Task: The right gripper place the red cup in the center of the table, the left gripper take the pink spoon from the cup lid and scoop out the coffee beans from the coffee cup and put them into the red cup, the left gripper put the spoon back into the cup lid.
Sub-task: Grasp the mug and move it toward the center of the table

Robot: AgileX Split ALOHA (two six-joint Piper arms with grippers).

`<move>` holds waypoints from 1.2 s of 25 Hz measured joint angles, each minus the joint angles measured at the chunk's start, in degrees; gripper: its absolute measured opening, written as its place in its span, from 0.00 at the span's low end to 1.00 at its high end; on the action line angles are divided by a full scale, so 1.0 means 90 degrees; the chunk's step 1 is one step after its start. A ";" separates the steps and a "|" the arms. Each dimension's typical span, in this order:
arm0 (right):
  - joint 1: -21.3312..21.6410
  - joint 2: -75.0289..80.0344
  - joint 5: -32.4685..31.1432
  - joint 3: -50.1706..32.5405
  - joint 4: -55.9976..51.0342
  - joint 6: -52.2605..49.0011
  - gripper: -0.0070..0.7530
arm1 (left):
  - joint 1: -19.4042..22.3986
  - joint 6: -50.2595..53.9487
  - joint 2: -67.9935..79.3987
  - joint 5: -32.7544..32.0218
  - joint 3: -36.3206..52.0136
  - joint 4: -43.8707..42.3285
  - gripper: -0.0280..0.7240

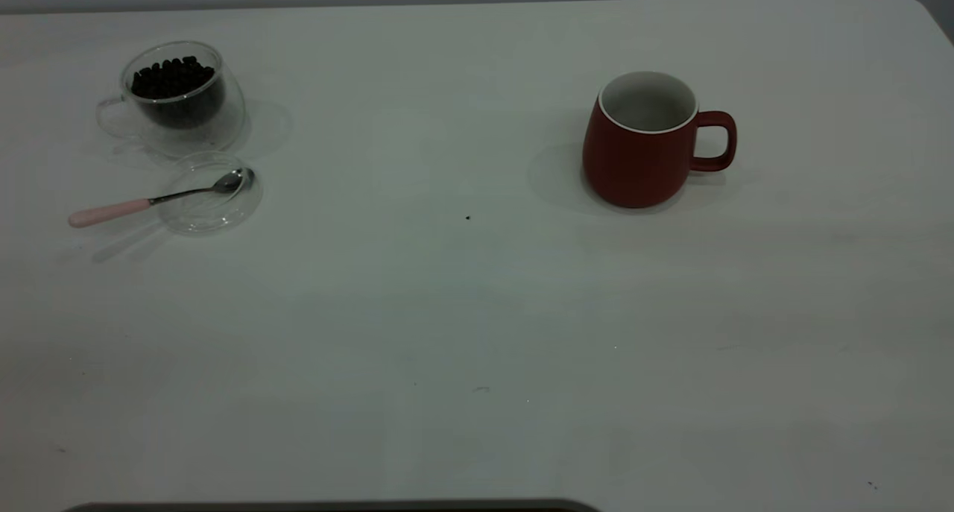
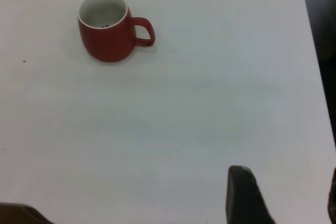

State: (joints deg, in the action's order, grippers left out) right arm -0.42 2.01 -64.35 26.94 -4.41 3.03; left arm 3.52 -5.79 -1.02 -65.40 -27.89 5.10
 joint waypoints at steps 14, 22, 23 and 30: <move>0.0000 0.4219 0.1805 0.0574 -0.1145 0.1888 0.80 | 0.0000 0.0006 0.0000 0.0000 0.0000 0.0000 0.56; -0.0024 0.7711 0.3107 0.1705 -0.1961 0.4111 0.78 | 0.0000 0.0006 0.0000 0.0000 0.0000 0.0000 0.56; -0.0078 0.8103 0.3184 0.1846 -0.2086 0.4512 0.78 | 0.0000 0.0006 0.0000 0.0000 0.0000 0.0000 0.56; -0.0333 1.0472 0.3919 0.2851 -0.3171 0.7425 0.78 | 0.0000 0.0006 0.0000 0.0000 0.0000 0.0000 0.56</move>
State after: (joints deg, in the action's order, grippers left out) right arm -3.41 96.26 -29.08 52.60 -32.95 69.86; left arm 3.52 -5.73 -1.02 -65.40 -27.89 5.10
